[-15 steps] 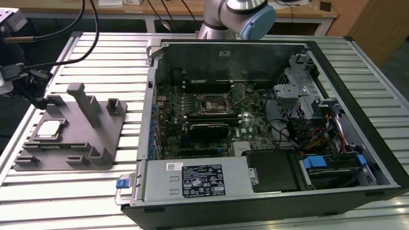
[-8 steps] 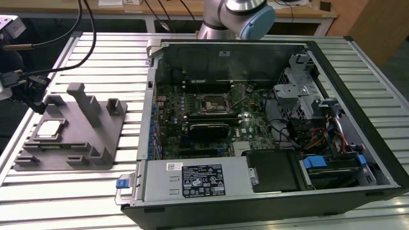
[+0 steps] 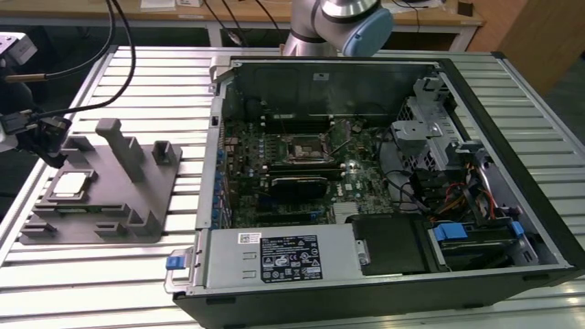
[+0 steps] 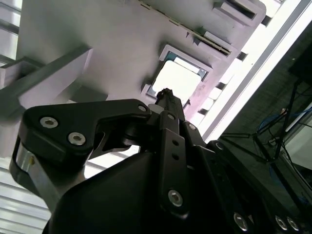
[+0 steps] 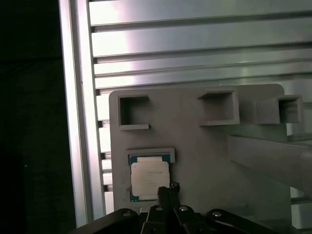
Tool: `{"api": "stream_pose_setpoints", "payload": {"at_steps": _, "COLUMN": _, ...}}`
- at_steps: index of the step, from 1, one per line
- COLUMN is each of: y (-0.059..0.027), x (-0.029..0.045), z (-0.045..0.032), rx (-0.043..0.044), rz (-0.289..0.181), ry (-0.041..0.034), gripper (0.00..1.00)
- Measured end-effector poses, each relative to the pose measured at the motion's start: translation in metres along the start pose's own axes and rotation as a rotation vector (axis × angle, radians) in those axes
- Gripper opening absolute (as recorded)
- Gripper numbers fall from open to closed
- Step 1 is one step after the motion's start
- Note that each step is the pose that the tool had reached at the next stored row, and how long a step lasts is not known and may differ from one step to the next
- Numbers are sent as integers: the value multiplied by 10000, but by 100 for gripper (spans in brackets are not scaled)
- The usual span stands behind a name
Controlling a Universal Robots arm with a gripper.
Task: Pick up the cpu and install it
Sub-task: 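Pick up the cpu and move it towards the insertion slot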
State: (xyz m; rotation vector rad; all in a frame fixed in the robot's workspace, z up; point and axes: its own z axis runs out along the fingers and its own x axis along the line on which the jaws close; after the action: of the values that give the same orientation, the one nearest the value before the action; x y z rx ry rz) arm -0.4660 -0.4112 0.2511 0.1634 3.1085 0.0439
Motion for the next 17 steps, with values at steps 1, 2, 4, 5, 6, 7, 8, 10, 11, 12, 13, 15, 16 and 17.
{"api": "stream_pose_setpoints", "payload": {"at_steps": 1, "y": -2, "x": 9, "z": 17, "rx": 1, "rz": 0, "ry": 2, "gripper": 11}}
{"api": "stream_pose_setpoints", "payload": {"at_steps": 2, "y": -3, "x": 17, "z": 34, "rx": 3, "rz": 0, "ry": 3, "gripper": 11}}
{"api": "stream_pose_setpoints", "payload": {"at_steps": 4, "y": -6, "x": 33, "z": 71, "rx": 1, "rz": 0, "ry": 1, "gripper": 11}}
{"api": "stream_pose_setpoints", "payload": {"at_steps": 5, "y": -7, "x": 40, "z": 89, "rx": 1, "rz": 0, "ry": 1, "gripper": 11}}
{"api": "stream_pose_setpoints", "payload": {"at_steps": 6, "y": -8, "x": 48, "z": 106, "rx": 2, "rz": 0, "ry": 1, "gripper": 11}}
{"api": "stream_pose_setpoints", "payload": {"at_steps": 7, "y": -9, "x": 55, "z": 120, "rx": 2, "rz": 0, "ry": 1, "gripper": 11}}
{"api": "stream_pose_setpoints", "payload": {"at_steps": 8, "y": -11, "x": 62, "z": 135, "rx": 2, "rz": -1, "ry": 2, "gripper": 11}}
{"api": "stream_pose_setpoints", "payload": {"at_steps": 10, "y": -13, "x": 77, "z": 168, "rx": 2, "rz": 0, "ry": 1, "gripper": 11}}
{"api": "stream_pose_setpoints", "payload": {"at_steps": 11, "y": -14, "x": 84, "z": 183, "rx": 2, "rz": 0, "ry": 2, "gripper": 11}}
{"api": "stream_pose_setpoints", "payload": {"at_steps": 12, "y": -15, "x": 90, "z": 197, "rx": 2, "rz": 0, "ry": 1, "gripper": 11}}
{"api": "stream_pose_setpoints", "payload": {"at_steps": 13, "y": -16, "x": 97, "z": 212, "rx": 1, "rz": 0, "ry": 1, "gripper": 11}}
{"api": "stream_pose_setpoints", "payload": {"at_steps": 15, "y": -18, "x": 114, "z": 242, "rx": 2, "rz": 1, "ry": 1, "gripper": 11}}
{"api": "stream_pose_setpoints", "payload": {"at_steps": 16, "y": -20, "x": 123, "z": 256, "rx": 2, "rz": 0, "ry": 2, "gripper": 11}}
{"api": "stream_pose_setpoints", "payload": {"at_steps": 17, "y": -22, "x": 135, "z": 271, "rx": 2, "rz": 0, "ry": 2, "gripper": 11}}
